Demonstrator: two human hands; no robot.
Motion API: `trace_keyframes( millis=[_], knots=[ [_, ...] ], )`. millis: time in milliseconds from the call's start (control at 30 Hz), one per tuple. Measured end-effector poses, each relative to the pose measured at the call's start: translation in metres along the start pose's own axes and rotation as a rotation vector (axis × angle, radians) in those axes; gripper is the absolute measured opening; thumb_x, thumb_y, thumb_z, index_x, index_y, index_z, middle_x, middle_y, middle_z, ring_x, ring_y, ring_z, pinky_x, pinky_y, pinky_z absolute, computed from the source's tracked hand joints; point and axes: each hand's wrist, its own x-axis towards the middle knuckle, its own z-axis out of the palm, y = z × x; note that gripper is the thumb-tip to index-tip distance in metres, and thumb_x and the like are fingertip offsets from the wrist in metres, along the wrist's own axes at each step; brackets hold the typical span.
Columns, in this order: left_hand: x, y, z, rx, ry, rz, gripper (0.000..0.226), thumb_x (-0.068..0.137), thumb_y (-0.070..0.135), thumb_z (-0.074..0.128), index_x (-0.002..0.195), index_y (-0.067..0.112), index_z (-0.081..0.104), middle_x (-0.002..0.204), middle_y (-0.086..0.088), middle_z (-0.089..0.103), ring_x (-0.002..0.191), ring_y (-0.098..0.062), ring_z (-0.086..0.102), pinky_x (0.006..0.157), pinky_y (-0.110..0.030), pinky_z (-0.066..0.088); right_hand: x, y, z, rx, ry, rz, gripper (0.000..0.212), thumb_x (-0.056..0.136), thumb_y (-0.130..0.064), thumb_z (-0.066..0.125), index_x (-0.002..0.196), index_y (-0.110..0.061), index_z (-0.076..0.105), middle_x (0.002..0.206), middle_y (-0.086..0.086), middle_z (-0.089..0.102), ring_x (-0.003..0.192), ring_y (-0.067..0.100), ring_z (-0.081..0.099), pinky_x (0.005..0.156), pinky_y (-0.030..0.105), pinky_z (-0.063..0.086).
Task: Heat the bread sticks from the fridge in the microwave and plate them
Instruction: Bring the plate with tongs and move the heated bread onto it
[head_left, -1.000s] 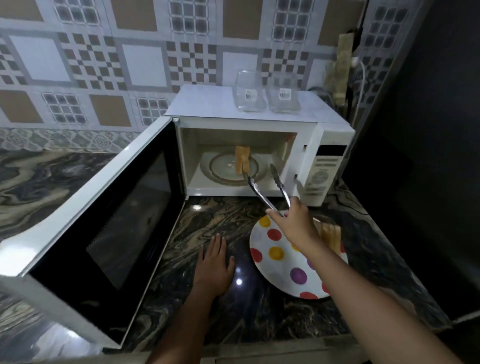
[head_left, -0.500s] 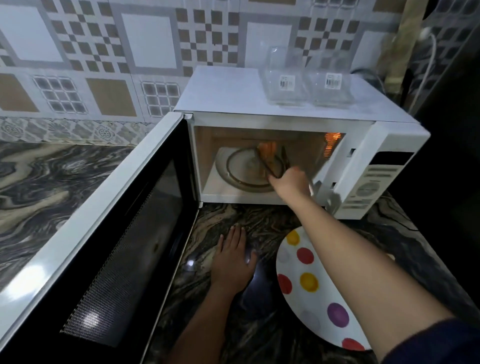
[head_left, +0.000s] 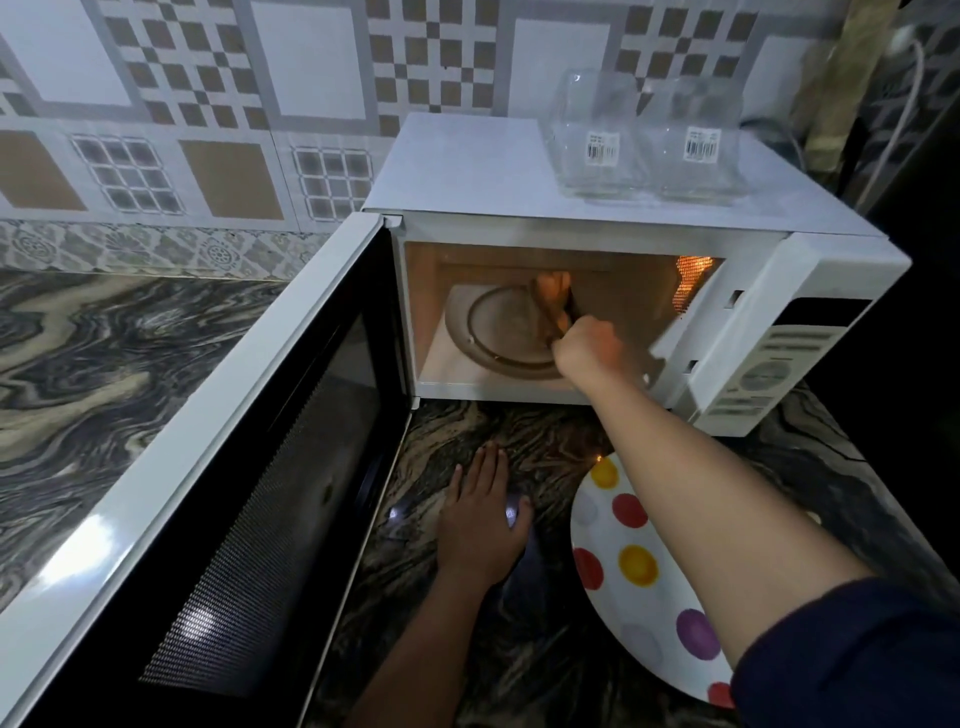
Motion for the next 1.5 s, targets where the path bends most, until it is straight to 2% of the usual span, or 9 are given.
trace_keyframes(
  millis=[100,233,367,567,633,933,1133,1333,1500],
  knots=[
    [0.0,-0.002,0.003,-0.048,0.05,0.028,0.068,0.088,0.049,0.027,0.143,0.011,0.035,0.151,-0.003,0.033,0.141,-0.014,0.03,0.112,-0.025,-0.002,-0.002,0.0,0.002,-0.006,0.006,-0.001,0.025,0.093,-0.016,0.051,0.112,-0.003,0.062,0.118,0.015,0.06,0.107,0.032,0.059,0.076,0.034,0.047],
    [0.001,-0.003,0.004,-0.045,0.109,0.035,0.071,0.087,0.05,0.024,0.144,0.01,0.032,0.152,-0.004,0.032,0.142,-0.015,0.027,0.112,-0.024,-0.004,-0.007,0.003,0.002,-0.017,0.002,-0.004,0.026,0.094,-0.019,0.051,0.112,-0.002,0.06,0.118,0.015,0.058,0.103,0.032,0.06,0.077,0.035,0.049],
    [0.003,-0.006,0.004,-0.03,0.08,0.049,0.08,0.082,0.055,0.009,0.149,0.012,0.016,0.158,-0.002,0.015,0.146,-0.011,0.01,0.11,-0.021,-0.014,-0.015,0.009,-0.006,0.006,-0.012,-0.05,0.031,0.095,-0.027,0.052,0.11,-0.001,0.06,0.115,0.015,0.059,0.102,0.033,0.06,0.069,0.032,0.041],
    [-0.007,-0.008,-0.001,0.013,0.036,0.055,0.089,0.074,0.058,-0.007,0.151,0.015,0.009,0.159,0.001,0.007,0.146,-0.01,0.004,0.117,-0.025,-0.002,-0.038,0.028,-0.018,0.058,0.015,-0.068,0.035,0.092,-0.034,0.056,0.106,-0.003,0.062,0.108,0.013,0.063,0.093,0.028,0.06,0.069,0.032,0.043],
    [-0.015,-0.009,-0.002,0.006,0.036,0.059,0.087,0.075,0.055,-0.006,0.15,0.015,0.011,0.159,0.001,0.006,0.146,-0.012,0.005,0.117,-0.027,0.001,-0.049,0.036,-0.024,0.05,0.014,-0.071,0.038,0.093,-0.035,0.055,0.108,-0.001,0.06,0.111,0.016,0.062,0.098,0.032,0.06,0.07,0.033,0.043],
    [-0.074,-0.001,-0.002,0.061,-0.019,-0.016,0.089,0.072,0.052,-0.014,0.15,0.016,0.01,0.159,-0.001,0.007,0.147,-0.015,0.002,0.118,-0.031,-0.002,-0.115,0.091,-0.054,0.045,0.043,-0.081,0.04,0.091,-0.036,0.056,0.112,-0.002,0.059,0.112,0.016,0.06,0.102,0.035,0.059,0.079,0.038,0.047],
    [-0.116,0.015,0.001,0.06,-0.029,-0.062,0.092,0.07,0.054,-0.016,0.15,0.014,0.011,0.159,-0.004,0.007,0.147,-0.018,0.001,0.118,-0.034,0.0,-0.158,0.135,-0.063,0.069,0.002,-0.062,0.04,0.09,-0.036,0.057,0.112,-0.003,0.059,0.112,0.016,0.061,0.099,0.035,0.06,0.075,0.035,0.048],
    [-0.148,0.03,0.004,0.063,-0.018,-0.088,0.094,0.068,0.053,-0.019,0.15,0.015,0.008,0.159,-0.004,0.004,0.147,-0.018,0.0,0.118,-0.035,-0.001,-0.193,0.172,-0.063,0.075,-0.012,-0.029,0.04,0.092,-0.033,0.056,0.119,-0.003,0.054,0.117,0.015,0.059,0.101,0.033,0.059,0.068,0.029,0.038],
    [-0.156,0.034,0.002,0.049,-0.015,-0.114,0.074,0.084,0.047,-0.002,0.15,0.014,0.007,0.159,-0.004,0.003,0.147,-0.018,-0.001,0.119,-0.035,-0.001,-0.212,0.201,-0.057,0.026,-0.019,-0.036,0.041,0.091,-0.033,0.058,0.123,-0.007,0.054,0.113,0.014,0.062,0.1,0.032,0.06,0.068,0.028,0.038]
  ],
)
